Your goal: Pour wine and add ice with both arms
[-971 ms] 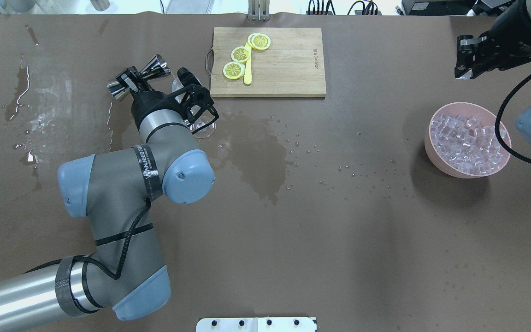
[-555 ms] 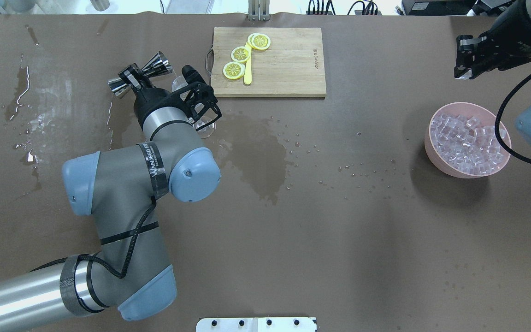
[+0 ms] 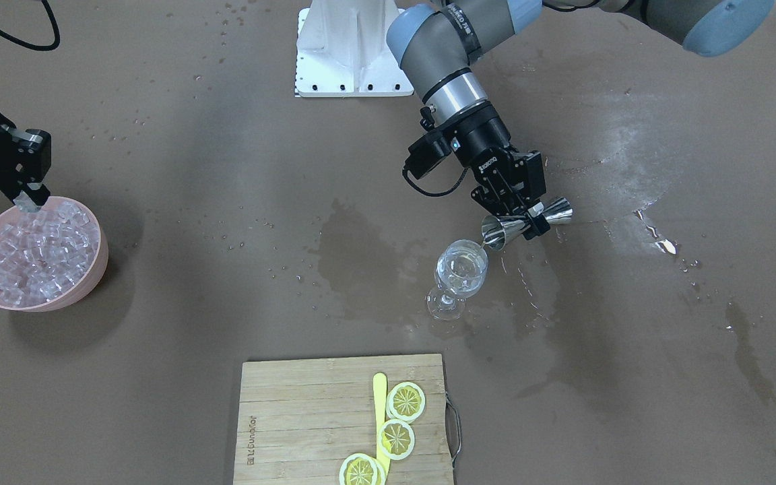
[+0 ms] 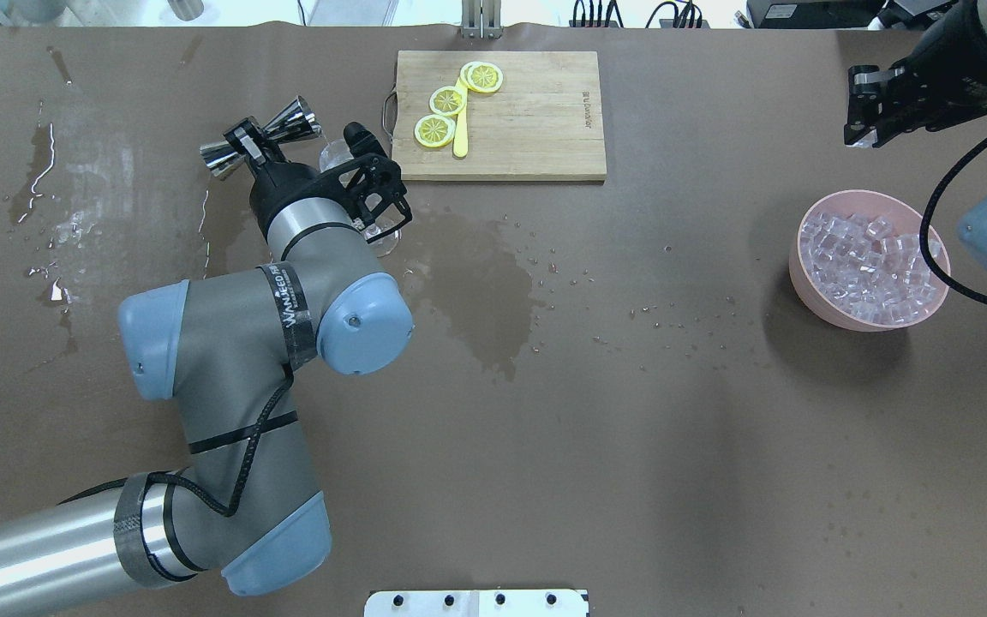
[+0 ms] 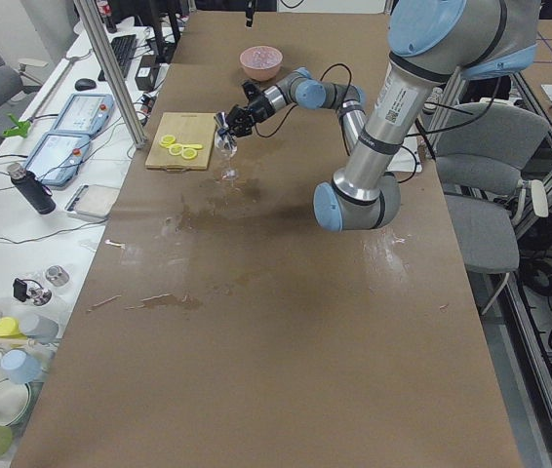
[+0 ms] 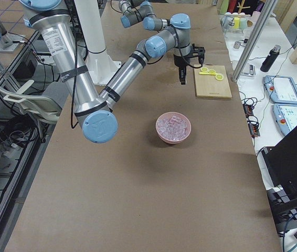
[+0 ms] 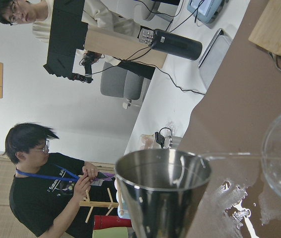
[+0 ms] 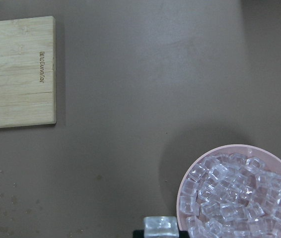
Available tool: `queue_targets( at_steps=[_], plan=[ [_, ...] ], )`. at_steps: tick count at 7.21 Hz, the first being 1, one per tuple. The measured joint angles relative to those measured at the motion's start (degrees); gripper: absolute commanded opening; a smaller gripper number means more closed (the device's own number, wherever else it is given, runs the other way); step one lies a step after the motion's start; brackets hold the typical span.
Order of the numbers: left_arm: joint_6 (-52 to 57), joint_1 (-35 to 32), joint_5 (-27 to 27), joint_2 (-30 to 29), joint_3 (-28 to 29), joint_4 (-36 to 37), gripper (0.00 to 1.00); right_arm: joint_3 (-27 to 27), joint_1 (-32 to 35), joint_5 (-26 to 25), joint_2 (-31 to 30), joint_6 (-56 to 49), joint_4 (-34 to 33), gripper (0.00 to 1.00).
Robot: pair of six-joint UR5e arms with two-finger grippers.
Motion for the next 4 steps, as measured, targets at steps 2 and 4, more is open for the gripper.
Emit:
queue_targets(
  at_steps=[2, 4],
  plan=[
    [1.00, -0.08, 0.00, -0.39, 0.10, 0.01, 0.19, -0.04, 0.00, 0.03, 0.00, 0.02, 0.00, 0.00],
    [1.20, -0.15, 0.00, -0.59, -0.03, -0.07, 0.19, -0.08, 0.00, 0.04, 0.00, 0.08, 0.00, 0.00]
  ],
)
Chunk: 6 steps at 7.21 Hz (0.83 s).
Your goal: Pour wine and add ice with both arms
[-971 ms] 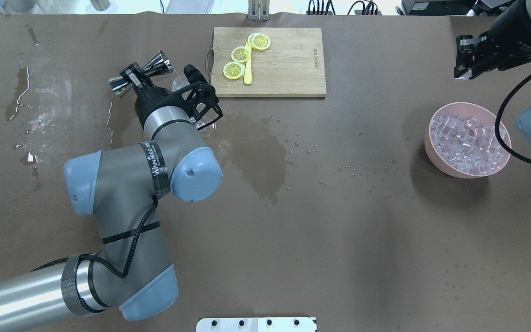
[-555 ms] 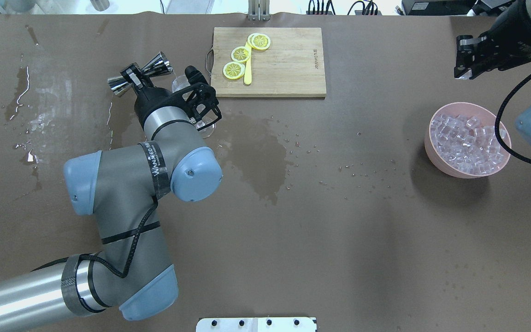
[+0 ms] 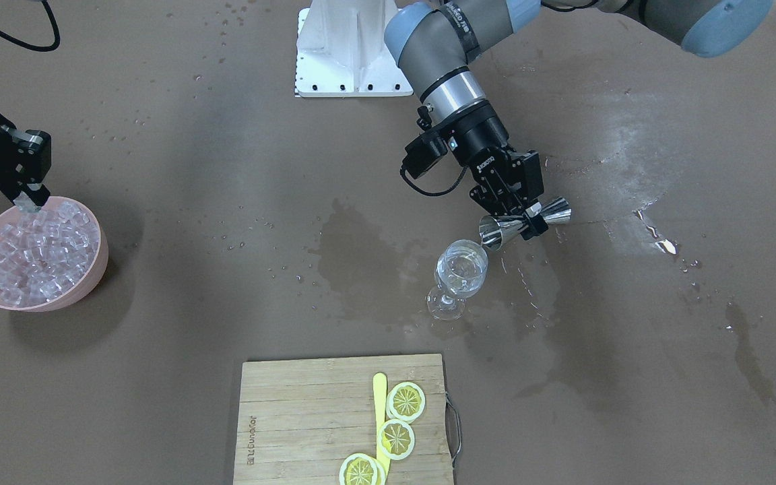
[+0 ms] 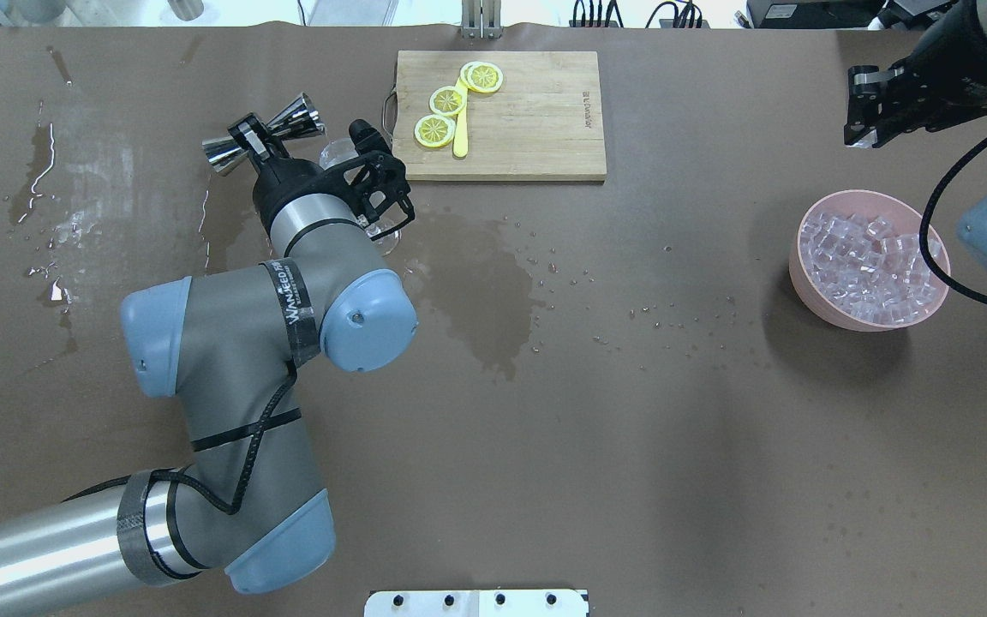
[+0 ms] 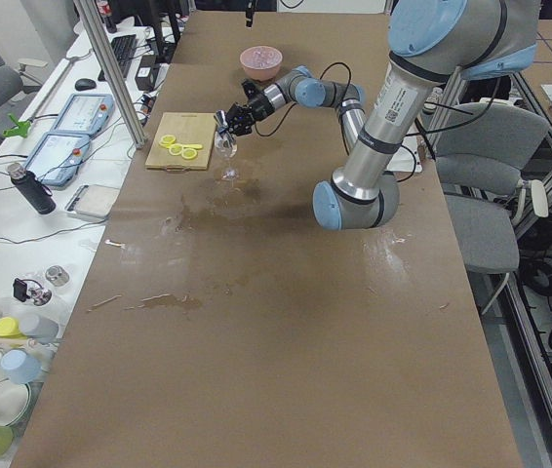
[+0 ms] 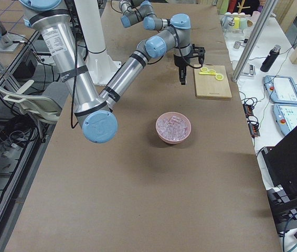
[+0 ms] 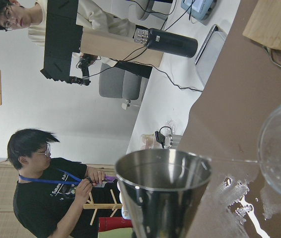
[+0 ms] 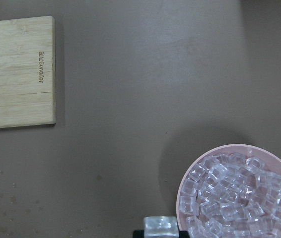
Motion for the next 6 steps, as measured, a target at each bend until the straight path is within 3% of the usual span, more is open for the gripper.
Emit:
queue_targets(
  at_steps=[3, 6],
  plan=[
    [-0.53, -0.51, -0.32, 1.03, -3.63, -5.16, 0.18, -0.02, 0.00, 0.00, 0.00, 0.07, 0.00, 0.00],
    [-0.99, -1.44, -1.02, 9.05, -4.40, -26.44, 0.17, 0.05, -0.03, 0.00, 0.00, 0.15, 0.00, 0.00]
  ],
)
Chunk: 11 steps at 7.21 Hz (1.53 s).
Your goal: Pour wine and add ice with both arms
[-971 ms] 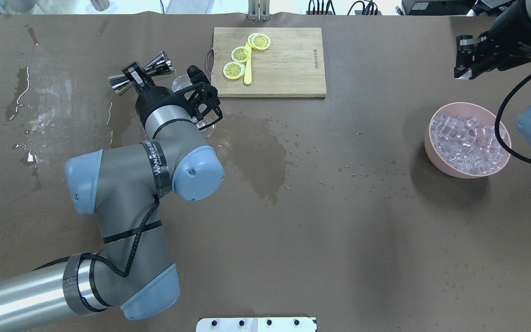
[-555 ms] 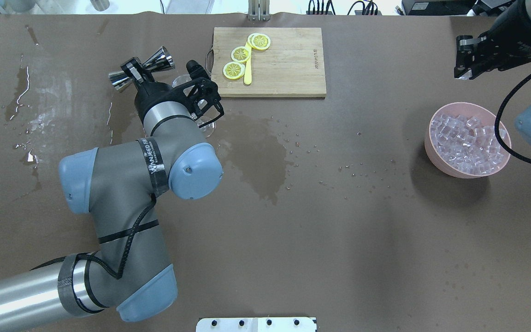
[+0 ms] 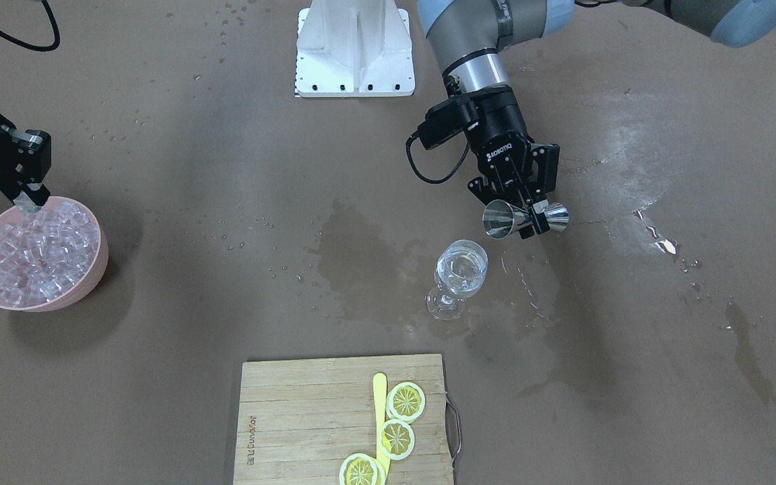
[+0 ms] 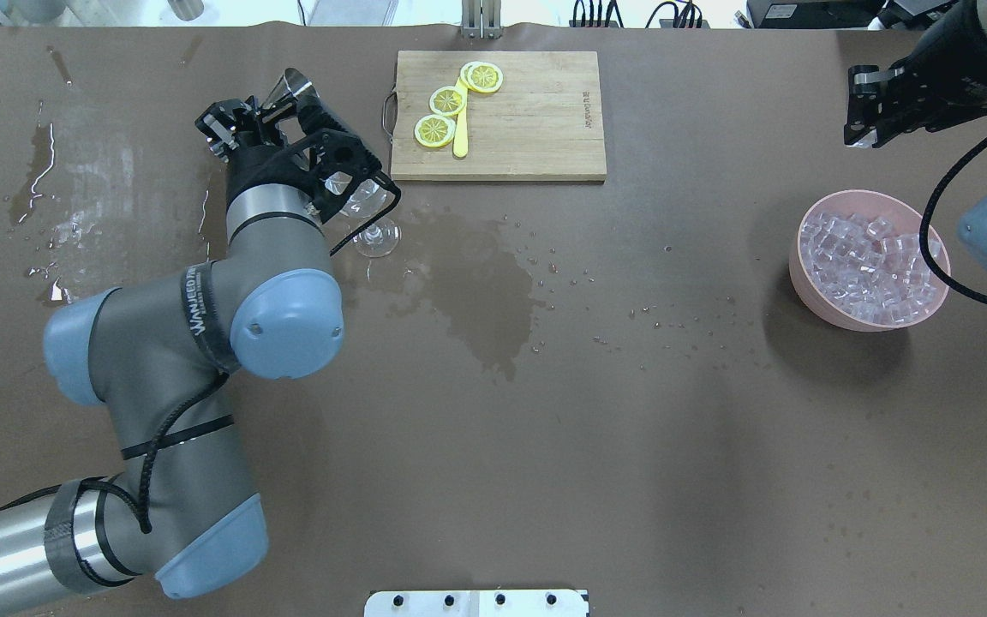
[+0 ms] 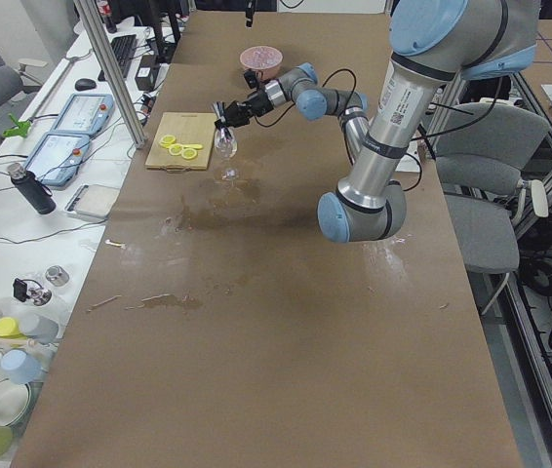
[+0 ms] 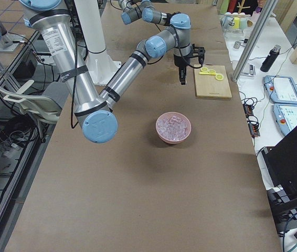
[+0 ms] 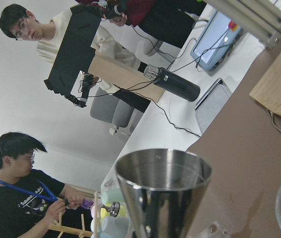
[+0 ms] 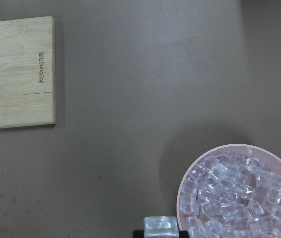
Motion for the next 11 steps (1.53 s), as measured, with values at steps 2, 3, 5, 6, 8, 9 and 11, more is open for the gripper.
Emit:
queue_targets(
  at_steps=[2, 3, 5, 6, 8, 9, 11],
  plan=[
    [-1.26, -2.07, -3.44, 7.29, 0.06, -15.21, 0.17, 0.00, 0.00, 0.00, 0.02, 0.03, 0.00, 0.00],
    [-2.42, -3.40, -5.99, 10.31, 0.15, -21.70, 0.17, 0.00, 0.00, 0.00, 0.06, 0.05, 0.00, 0.00],
    [-6.34, -6.81, -12.31, 16.54, 0.30, -34.53, 0.16, -0.13, -0.25, 0.00, 0.26, 0.14, -0.02, 0.00],
    [-7.78, -8.93, -15.65, 20.03, 0.86, -41.08, 0.16, -0.51, -0.66, -0.01, 0.90, 0.52, -0.06, 0.00],
    [-10.28, -14.75, -23.95, 26.13, 7.32, -58.39, 0.16, -2.27, -3.28, -0.31, 4.04, 3.55, -0.03, 0.00],
    [-11.21, -17.40, -27.19, 27.53, 12.38, -67.05, 0.16, -3.07, -5.52, -0.86, 6.08, 6.36, 0.06, 0.00],
    [-11.85, -23.63, -33.49, 28.89, 22.63, -81.11, 0.15, -5.53, -11.15, -3.93, 10.53, 13.60, 2.56, 0.00]
  ],
)
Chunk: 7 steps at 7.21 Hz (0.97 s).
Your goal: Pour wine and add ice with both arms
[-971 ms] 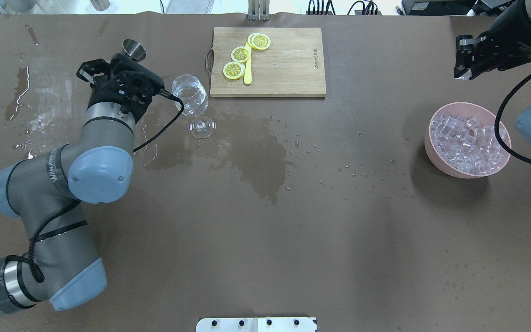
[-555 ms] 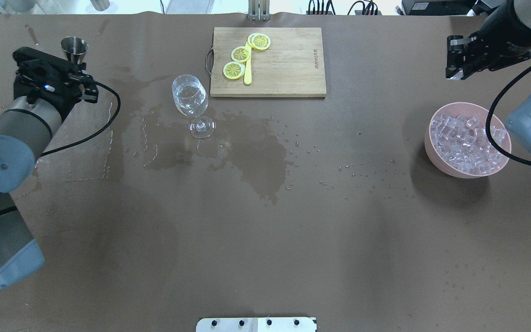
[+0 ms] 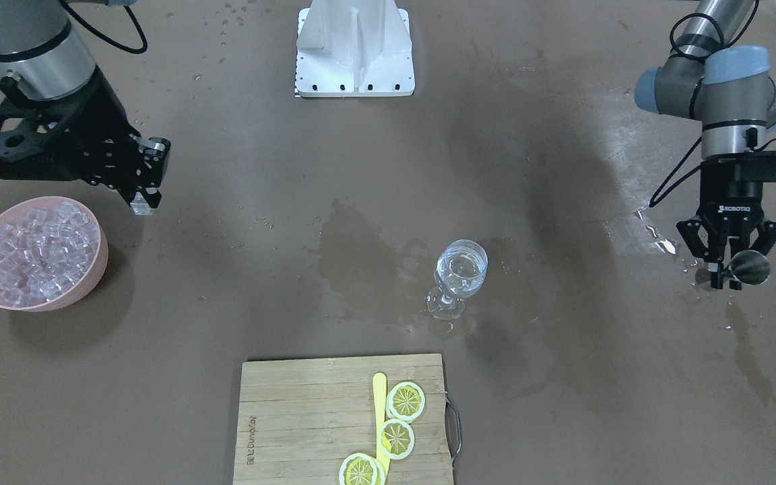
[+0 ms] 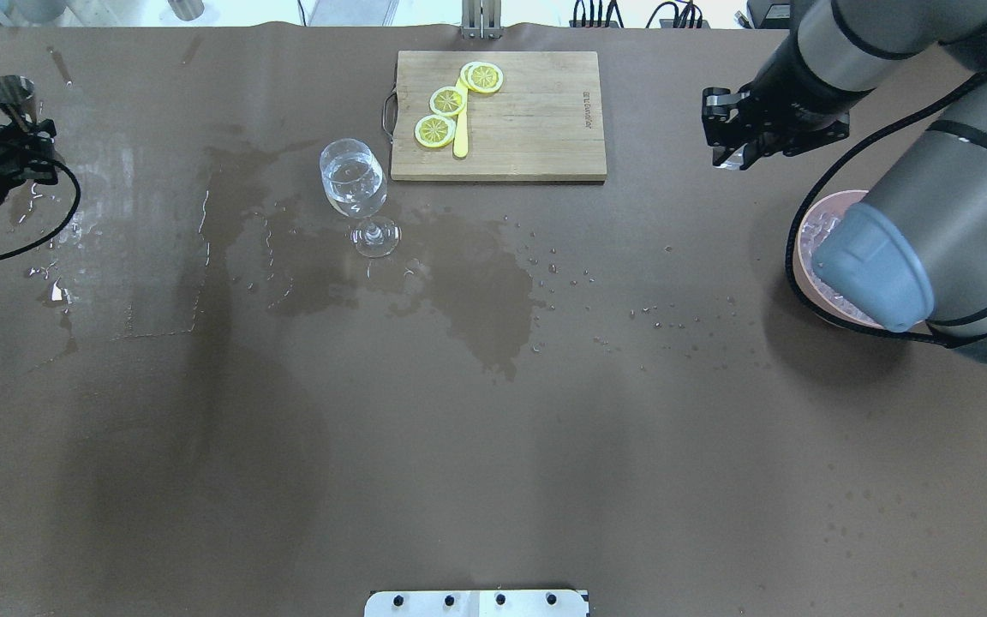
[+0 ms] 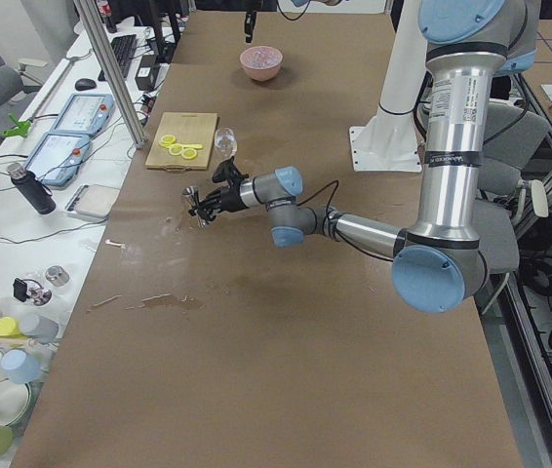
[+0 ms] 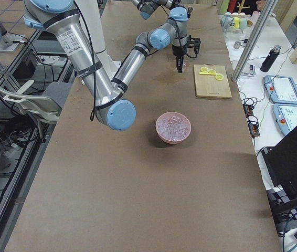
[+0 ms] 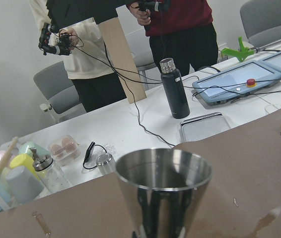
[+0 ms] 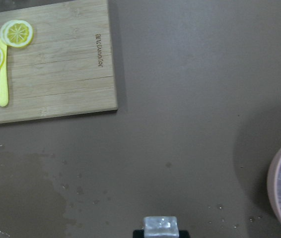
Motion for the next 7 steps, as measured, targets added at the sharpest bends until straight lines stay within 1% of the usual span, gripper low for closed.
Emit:
queue_targets(
  at_steps=[1, 2, 3, 4, 7],
  plan=[
    [-0.04, -3.17, -2.66, 0.23, 4.40, -5.49, 0.15, -2.17, -2.88, -1.80, 2.89, 3.68, 1.82, 0.00],
    [-0.08, -5.44, -4.23, 0.64, 7.09, -9.52, 0.15, -4.82, -6.01, -4.30, 6.63, 7.23, 2.87, 0.00],
    [-0.21, -6.62, -4.88, 1.27, 8.58, -11.77, 0.15, -7.99, -8.84, -6.76, 10.34, 10.62, 4.47, 0.00],
    [-0.64, -7.12, -5.11, 1.78, 10.26, -13.90, 0.15, -12.07, -11.27, -8.90, 13.86, 13.84, 7.34, 0.00],
    [-3.02, -7.28, -5.08, 2.03, 16.56, -20.99, 0.15, -27.34, -16.93, -15.29, 25.51, 20.63, 14.55, 0.00]
  ],
)
